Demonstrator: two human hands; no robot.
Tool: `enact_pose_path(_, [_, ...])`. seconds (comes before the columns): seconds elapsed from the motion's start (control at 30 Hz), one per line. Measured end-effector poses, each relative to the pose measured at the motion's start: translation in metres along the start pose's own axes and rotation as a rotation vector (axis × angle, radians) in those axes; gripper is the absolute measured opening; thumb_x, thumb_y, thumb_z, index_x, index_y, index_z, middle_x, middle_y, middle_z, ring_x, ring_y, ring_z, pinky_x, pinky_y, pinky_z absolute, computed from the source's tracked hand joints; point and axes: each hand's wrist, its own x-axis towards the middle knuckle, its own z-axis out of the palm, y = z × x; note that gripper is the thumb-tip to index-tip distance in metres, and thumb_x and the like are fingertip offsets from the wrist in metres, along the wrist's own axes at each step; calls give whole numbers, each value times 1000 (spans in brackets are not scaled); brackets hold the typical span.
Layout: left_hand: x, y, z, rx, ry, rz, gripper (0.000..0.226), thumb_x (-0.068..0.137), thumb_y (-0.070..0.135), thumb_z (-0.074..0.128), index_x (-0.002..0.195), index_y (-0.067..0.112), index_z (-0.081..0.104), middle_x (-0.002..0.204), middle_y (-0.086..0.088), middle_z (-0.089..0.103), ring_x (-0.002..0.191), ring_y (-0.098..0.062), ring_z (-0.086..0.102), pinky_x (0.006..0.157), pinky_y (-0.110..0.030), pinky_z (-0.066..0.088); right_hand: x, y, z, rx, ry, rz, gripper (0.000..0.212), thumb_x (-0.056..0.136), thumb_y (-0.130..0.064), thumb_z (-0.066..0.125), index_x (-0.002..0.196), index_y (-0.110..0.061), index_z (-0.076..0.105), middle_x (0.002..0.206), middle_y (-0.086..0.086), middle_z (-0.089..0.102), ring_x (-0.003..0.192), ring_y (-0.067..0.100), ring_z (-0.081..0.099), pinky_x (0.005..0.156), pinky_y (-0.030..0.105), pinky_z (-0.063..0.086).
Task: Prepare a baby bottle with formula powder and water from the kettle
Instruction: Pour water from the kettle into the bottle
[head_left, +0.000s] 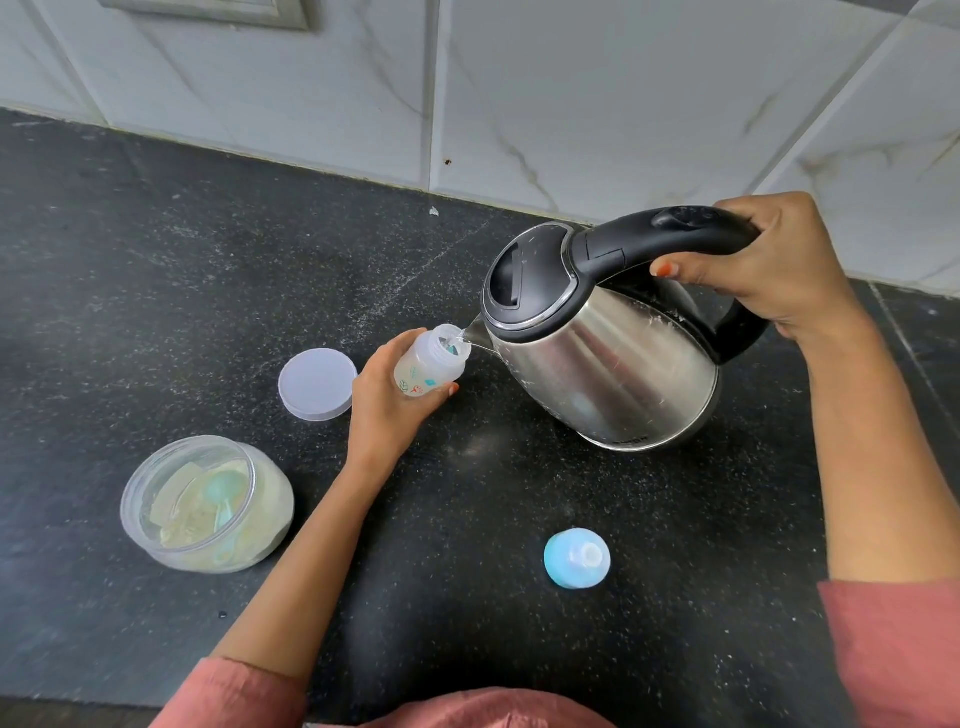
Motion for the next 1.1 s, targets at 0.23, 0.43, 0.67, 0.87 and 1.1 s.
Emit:
enact_pose_path(0.23, [1,-3,0,1,4,3,60,66,15,81,120,18,56,119,1,61,110,-12,51,92,-22,37,0,-2,2,3,35,11,52,45,-54,73,75,-12,65,48,-21,56,46,-3,46,46,9,30])
enact_pose_path(0.43, [0,-1,0,-4,9,4,60,66,14,81,120,18,56,118,3,60,107,-8,50,89,-17,35,1,0,1,-22,36,0,72,41,-64,75,77,-1,67,48,-15,56,48,-2,44,48,13,30])
enact_pose_path(0.67, [0,-1,0,-8,8,1,60,66,15,81,120,18,56,118,4,60,108,-9,50,91,-20,36,2,3,-1,-58,31,-8,67,44,-56,73,75,3,65,46,-18,54,44,-2,43,45,10,28])
enact_pose_path(0.87, [0,-1,0,-11,5,0,61,66,15,81,121,17,56,119,2,60,107,-7,49,90,-18,36,2,3,0,-52,32,-8,63,44,-58,73,75,-5,67,47,-16,55,46,-1,44,46,11,29])
enact_pose_path(1.1, [0,-1,0,-6,11,-5,60,66,15,82,120,18,56,119,2,60,108,-9,50,92,-22,37,3,3,0,-56,7,-12,64,46,-56,81,72,0,64,43,-18,51,43,-1,42,44,10,27])
